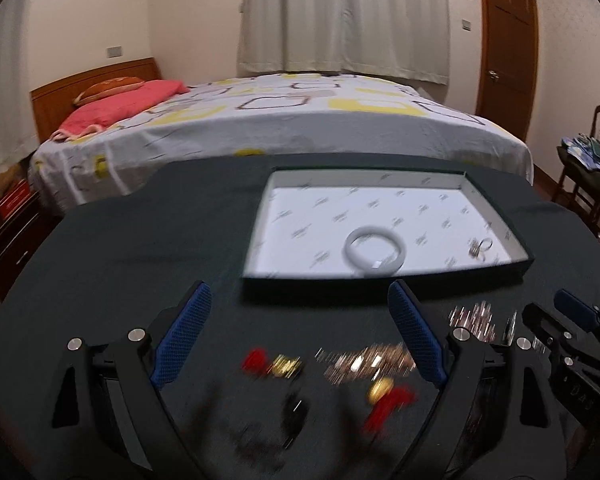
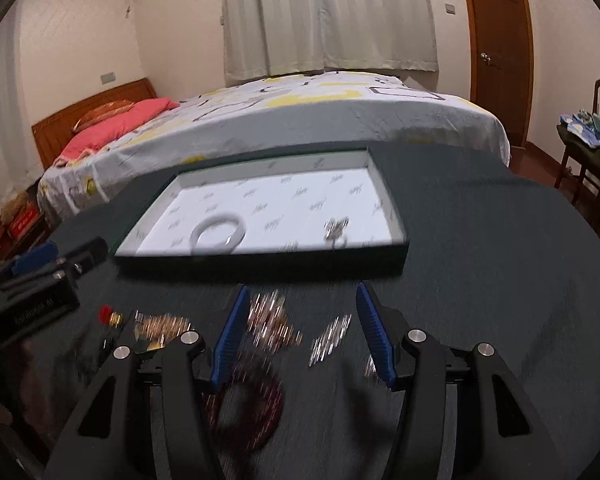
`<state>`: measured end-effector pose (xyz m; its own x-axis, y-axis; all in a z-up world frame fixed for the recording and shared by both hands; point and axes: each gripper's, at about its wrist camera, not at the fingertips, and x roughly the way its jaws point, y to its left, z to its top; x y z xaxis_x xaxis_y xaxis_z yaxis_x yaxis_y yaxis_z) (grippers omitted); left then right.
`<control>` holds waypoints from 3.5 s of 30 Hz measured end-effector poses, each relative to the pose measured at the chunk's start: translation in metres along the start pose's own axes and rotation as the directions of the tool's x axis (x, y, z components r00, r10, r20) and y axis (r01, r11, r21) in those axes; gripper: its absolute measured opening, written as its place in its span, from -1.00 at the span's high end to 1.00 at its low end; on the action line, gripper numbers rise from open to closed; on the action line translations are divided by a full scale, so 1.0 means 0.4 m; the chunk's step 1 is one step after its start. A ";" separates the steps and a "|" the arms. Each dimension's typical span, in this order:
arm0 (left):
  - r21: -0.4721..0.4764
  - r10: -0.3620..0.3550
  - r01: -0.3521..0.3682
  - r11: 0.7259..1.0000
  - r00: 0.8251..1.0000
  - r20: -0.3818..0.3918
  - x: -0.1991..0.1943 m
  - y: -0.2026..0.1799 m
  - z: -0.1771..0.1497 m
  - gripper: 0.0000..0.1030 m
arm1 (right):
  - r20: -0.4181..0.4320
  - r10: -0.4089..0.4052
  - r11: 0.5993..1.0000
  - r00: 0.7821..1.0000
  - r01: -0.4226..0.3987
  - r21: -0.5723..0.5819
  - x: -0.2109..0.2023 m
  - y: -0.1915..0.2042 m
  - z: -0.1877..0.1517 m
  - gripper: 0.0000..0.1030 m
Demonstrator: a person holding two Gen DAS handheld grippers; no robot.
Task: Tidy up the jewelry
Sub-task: 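Withdraw both open grippers from the box back over the jewelry, then grasp the dark red bead strand with the right gripper while the left grasps the black pendant, then carry the bead strand with the right gripper while the left carries the pendant over the box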
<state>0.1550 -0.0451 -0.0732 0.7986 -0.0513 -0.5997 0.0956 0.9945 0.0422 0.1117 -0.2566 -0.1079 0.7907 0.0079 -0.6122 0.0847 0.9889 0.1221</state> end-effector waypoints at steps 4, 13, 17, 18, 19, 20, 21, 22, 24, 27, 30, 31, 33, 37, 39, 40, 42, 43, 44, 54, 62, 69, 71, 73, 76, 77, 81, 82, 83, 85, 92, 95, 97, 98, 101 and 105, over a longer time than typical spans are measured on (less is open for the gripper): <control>-0.029 0.029 -0.029 0.999 1.000 -0.006 -0.050 0.050 -0.076 -0.71 | -0.011 -0.008 1.000 1.000 0.008 -0.001 -0.016 0.019 -0.054 -0.30; -0.053 0.056 -0.060 0.997 0.996 -0.072 -0.059 0.111 -0.178 -0.70 | -0.079 -0.029 0.999 0.996 0.026 -0.033 0.012 0.064 -0.091 -0.49; -0.054 0.049 -0.054 0.997 0.995 -0.091 -0.047 0.114 -0.190 -0.70 | -0.129 -0.057 0.997 0.990 0.050 -0.058 0.047 0.081 -0.094 -0.52; -0.055 0.044 -0.050 0.997 0.994 -0.099 -0.042 0.115 -0.193 -0.70 | -0.150 -0.063 0.997 0.987 0.054 -0.062 0.057 0.082 -0.095 -0.52; -0.056 0.040 -0.046 0.997 0.994 -0.106 -0.037 0.116 -0.195 -0.70 | -0.177 -0.060 0.997 0.982 0.049 -0.064 0.068 0.083 -0.097 -0.52; -0.057 0.038 -0.045 0.997 0.993 -0.111 -0.034 0.115 -0.197 -0.70 | -0.194 -0.060 0.997 0.979 0.048 -0.066 0.074 0.084 -0.100 -0.52; -0.059 0.036 -0.043 0.997 0.993 -0.116 -0.030 0.114 -0.197 -0.70 | -0.201 -0.066 0.996 0.977 0.052 -0.075 0.078 0.088 -0.101 -0.54; -0.060 0.031 -0.038 0.997 0.992 -0.120 -0.027 0.111 -0.196 -0.70 | -0.202 -0.060 0.995 0.978 0.044 -0.085 0.077 0.092 -0.103 -0.54; -0.057 0.029 -0.036 0.998 0.992 -0.119 -0.023 0.107 -0.193 -0.70 | -0.201 -0.055 0.995 0.978 0.036 -0.096 0.075 0.095 -0.108 -0.54; -0.053 0.020 -0.026 0.998 0.993 -0.119 -0.014 0.102 -0.185 -0.67 | -0.186 -0.051 0.995 0.981 0.035 -0.090 0.063 0.084 -0.111 -0.21; -0.057 0.003 -0.010 0.998 0.991 -0.131 -0.001 0.098 -0.183 -0.44 | -0.178 -0.046 0.994 0.983 0.028 -0.103 0.056 0.083 -0.111 0.18; -0.055 -0.001 -0.006 0.998 0.990 -0.140 0.006 0.095 -0.182 -0.36 | -0.176 -0.035 0.994 0.984 0.016 -0.107 0.054 0.082 -0.111 0.28; -0.053 -0.008 0.000 0.999 0.989 -0.149 0.013 0.091 -0.182 -0.25 | -0.176 -0.010 0.993 0.984 -0.011 -0.116 0.050 0.080 -0.112 0.53; -0.042 -0.023 0.017 0.999 0.989 -0.148 0.018 0.078 -0.176 -0.24 | -0.179 0.015 0.994 0.984 -0.033 -0.102 0.048 0.072 -0.110 0.56; -0.033 -0.027 0.022 0.999 0.989 -0.147 0.021 0.072 -0.174 -0.24 | -0.180 0.026 0.994 0.983 -0.044 -0.096 0.045 0.066 -0.109 0.65; -0.030 -0.030 0.025 0.999 0.988 -0.150 0.024 0.069 -0.173 -0.24 | -0.181 0.028 0.995 0.983 -0.045 -0.091 0.045 0.063 -0.108 0.65; -0.028 -0.033 0.029 0.999 0.986 -0.161 0.033 0.066 -0.171 -0.24 | -0.179 0.035 0.996 0.983 -0.049 -0.077 0.044 0.054 -0.107 0.65; -0.028 -0.035 0.031 0.999 0.985 -0.168 0.038 0.064 -0.171 -0.23 | -0.178 0.037 0.996 0.983 -0.051 -0.072 0.044 0.052 -0.107 0.66; -0.028 -0.037 0.032 0.999 0.984 -0.173 0.041 0.063 -0.172 -0.20 | -0.177 0.037 0.996 0.983 -0.049 -0.069 0.043 0.048 -0.107 0.66; -0.027 -0.094 0.091 0.995 0.975 -0.201 0.058 0.059 -0.183 0.62 | -0.161 0.030 0.998 0.987 -0.037 -0.040 0.033 0.010 -0.104 0.66; -0.035 -0.108 0.104 0.994 0.975 -0.196 0.054 0.061 -0.188 0.67 | -0.137 0.036 0.999 0.990 -0.041 -0.034 0.016 -0.006 -0.103 0.66; -0.007 -0.072 0.072 0.997 0.988 -0.137 0.013 0.050 -0.167 0.67 | -0.098 0.041 0.998 0.994 -0.044 -0.033 -0.008 -0.010 -0.083 0.66; -0.002 -0.063 0.063 0.998 0.992 -0.109 -0.003 0.049 -0.152 0.67 | -0.080 0.045 0.998 0.996 -0.047 -0.033 -0.018 -0.009 -0.070 0.66; -0.001 -0.062 0.062 0.998 0.995 -0.077 -0.023 0.046 -0.129 0.67 | -0.060 0.047 0.998 0.997 -0.050 -0.035 -0.028 -0.008 -0.054 0.66; 0.002 -0.062 0.062 0.998 0.997 -0.037 -0.045 0.044 -0.098 0.67 | -0.029 0.052 0.998 0.998 -0.053 -0.034 -0.041 -0.011 -0.030 0.66; 0.002 -0.064 0.064 0.998 0.998 -0.019 -0.052 0.042 -0.081 0.67 | -0.013 0.054 0.998 0.998 -0.054 -0.034 -0.046 -0.012 -0.015 0.66; 0.005 -0.073 0.073 0.997 0.997 0.036 -0.067 0.030 -0.026 0.67 | 0.034 0.056 0.998 0.998 -0.055 -0.039 -0.055 -0.010 0.029 0.66; 0.006 -0.073 0.073 0.997 0.996 0.050 -0.068 0.025 -0.012 0.67 | 0.044 0.057 0.998 0.997 -0.056 -0.040 -0.055 -0.010 0.040 0.66; 0.007 -0.076 0.075 0.997 0.995 0.060 -0.067 0.022 0.001 0.67 | 0.057 0.059 0.997 0.997 -0.057 -0.043 -0.053 -0.009 0.055 0.66; 0.008 -0.081 0.080 0.997 0.994 0.076 -0.057 0.014 0.026 0.67 | 0.079 0.065 0.997 0.995 -0.061 -0.045 -0.047 -0.006 0.080 0.66; 0.018 -0.086 0.084 0.996 0.988 0.130 0.002 -0.013 0.105 0.67 | 0.177 0.078 0.996 0.981 -0.068 -0.059 -0.008 0.008 0.180 0.66; 0.020 -0.082 0.080 0.997 0.985 0.153 0.045 -0.024 0.143 0.67 | 0.212 0.080 0.996 0.974 -0.069 -0.062 0.026 0.012 0.222 0.66; 0.018 -0.077 0.075 0.997 0.984 0.160 0.075 -0.030 0.164 0.67 | 0.224 0.080 0.996 0.971 -0.069 -0.059 0.049 0.015 0.243 0.66; 0.017 -0.076 0.074 0.997 0.984 0.161 0.088 -0.031 0.174 0.67 | 0.229 0.080 0.996 0.970 -0.069 -0.058 0.060 0.013 0.250 0.66; 0.018 -0.069 0.067 0.998 0.984 0.164 0.134 -0.040 0.199 0.67 | 0.231 0.074 0.997 0.970 -0.064 -0.054 0.104 0.015 0.271 0.66; 0.028 -0.062 0.059 0.998 0.987 0.147 0.197 -0.055 0.210 0.67 | 0.206 0.064 0.998 0.976 -0.057 -0.040 0.168 0.014 0.278 0.66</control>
<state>0.2656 -0.0784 -0.0541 0.8699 -0.1262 -0.4769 0.1591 0.9868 0.0291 0.2327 -0.2672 -0.0613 0.9026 0.0401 -0.4286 0.0152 0.9921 0.1248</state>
